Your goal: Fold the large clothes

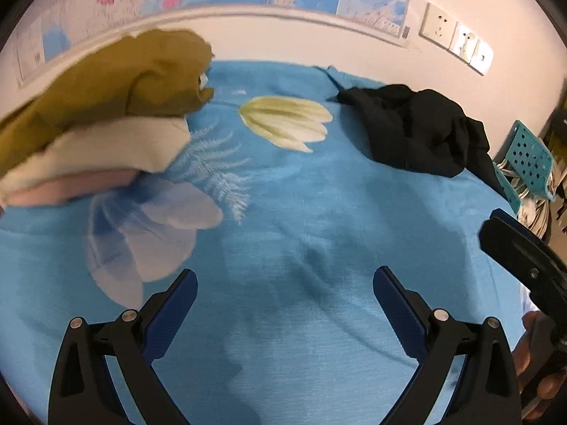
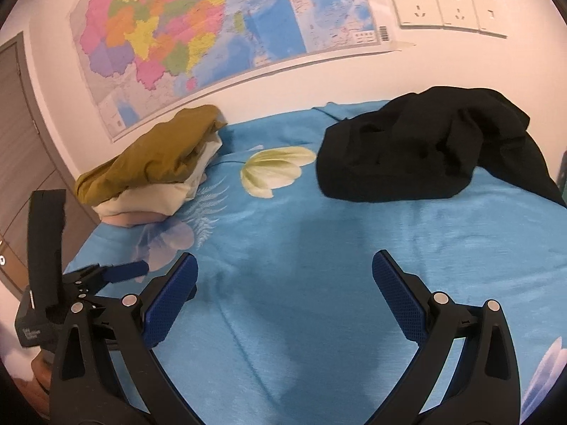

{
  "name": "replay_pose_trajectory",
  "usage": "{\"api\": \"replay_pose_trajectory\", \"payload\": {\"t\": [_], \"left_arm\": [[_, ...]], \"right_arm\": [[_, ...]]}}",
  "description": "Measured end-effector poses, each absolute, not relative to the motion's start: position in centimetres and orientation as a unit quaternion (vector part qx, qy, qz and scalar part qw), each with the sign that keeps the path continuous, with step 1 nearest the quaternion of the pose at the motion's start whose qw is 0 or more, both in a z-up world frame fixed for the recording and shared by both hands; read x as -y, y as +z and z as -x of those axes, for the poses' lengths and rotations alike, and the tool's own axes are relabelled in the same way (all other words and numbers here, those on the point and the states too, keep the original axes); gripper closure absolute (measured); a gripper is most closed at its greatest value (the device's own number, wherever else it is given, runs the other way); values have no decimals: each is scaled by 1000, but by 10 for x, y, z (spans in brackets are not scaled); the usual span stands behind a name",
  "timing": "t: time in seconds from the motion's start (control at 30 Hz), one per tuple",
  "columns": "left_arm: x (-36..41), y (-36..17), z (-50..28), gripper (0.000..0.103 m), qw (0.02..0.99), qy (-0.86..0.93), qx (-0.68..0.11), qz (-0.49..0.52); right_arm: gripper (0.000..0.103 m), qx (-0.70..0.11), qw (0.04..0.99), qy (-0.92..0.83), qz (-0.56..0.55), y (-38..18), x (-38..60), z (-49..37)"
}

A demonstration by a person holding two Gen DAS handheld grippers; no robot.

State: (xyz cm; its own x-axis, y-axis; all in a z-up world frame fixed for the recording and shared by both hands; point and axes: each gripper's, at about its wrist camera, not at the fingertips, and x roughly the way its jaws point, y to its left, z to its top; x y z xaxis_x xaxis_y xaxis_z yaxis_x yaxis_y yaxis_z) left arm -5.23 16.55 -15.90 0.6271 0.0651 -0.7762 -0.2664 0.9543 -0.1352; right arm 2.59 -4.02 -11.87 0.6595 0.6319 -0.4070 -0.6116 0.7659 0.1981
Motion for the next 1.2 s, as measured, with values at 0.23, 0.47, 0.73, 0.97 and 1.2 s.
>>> {"api": "replay_pose_trajectory", "payload": {"t": [0.23,0.47,0.73,0.97,1.2], "left_arm": [[-162,-160,45,7,893,127,-420,97],[-162,-159,39,7,892,146,-419,87],[-157,-156,40,7,905,95,-403,99],[-155,-161,38,7,901,88,-411,111],[-155,-158,38,7,905,114,-401,90]], "right_arm": [[6,-239,914,329,-19,-121,45,-30],[6,-245,910,334,-21,-122,47,-33],[6,-242,908,342,-24,-122,45,-31],[6,-238,909,343,-24,-121,45,-31],[6,-242,907,344,-32,-122,47,-33]]}}
